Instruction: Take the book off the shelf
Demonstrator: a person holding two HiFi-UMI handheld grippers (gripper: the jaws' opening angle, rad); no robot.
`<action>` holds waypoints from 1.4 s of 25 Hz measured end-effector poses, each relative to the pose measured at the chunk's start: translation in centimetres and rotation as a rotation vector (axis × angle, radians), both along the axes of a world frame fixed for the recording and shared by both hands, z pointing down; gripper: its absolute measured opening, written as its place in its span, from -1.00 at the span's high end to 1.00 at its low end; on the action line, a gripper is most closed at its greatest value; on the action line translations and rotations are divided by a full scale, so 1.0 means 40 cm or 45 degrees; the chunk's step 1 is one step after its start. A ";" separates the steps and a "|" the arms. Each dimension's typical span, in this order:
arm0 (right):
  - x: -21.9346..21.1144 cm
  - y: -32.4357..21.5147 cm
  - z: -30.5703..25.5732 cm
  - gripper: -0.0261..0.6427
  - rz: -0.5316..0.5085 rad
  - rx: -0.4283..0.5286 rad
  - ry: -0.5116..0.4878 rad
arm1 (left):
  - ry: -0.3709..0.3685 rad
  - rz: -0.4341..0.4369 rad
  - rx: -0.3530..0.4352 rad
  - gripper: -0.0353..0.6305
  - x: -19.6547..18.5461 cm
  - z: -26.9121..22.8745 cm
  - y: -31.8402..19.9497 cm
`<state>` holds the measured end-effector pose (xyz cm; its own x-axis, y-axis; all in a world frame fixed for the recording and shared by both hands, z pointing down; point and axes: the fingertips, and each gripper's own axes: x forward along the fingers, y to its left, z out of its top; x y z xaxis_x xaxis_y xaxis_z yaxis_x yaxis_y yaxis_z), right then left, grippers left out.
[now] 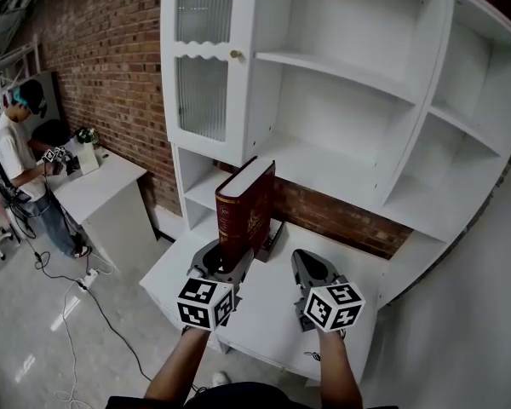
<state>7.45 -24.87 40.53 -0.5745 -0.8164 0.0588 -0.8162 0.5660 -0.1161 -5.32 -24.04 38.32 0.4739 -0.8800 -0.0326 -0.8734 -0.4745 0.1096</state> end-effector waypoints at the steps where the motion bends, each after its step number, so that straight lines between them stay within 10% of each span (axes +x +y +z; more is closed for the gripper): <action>1: 0.004 0.007 0.001 0.86 -0.006 -0.001 0.002 | 0.003 -0.003 -0.003 0.20 0.004 0.002 0.009; 35: 0.150 0.270 0.024 0.86 -0.048 0.018 -0.019 | 0.026 -0.039 -0.015 0.20 0.117 0.025 0.290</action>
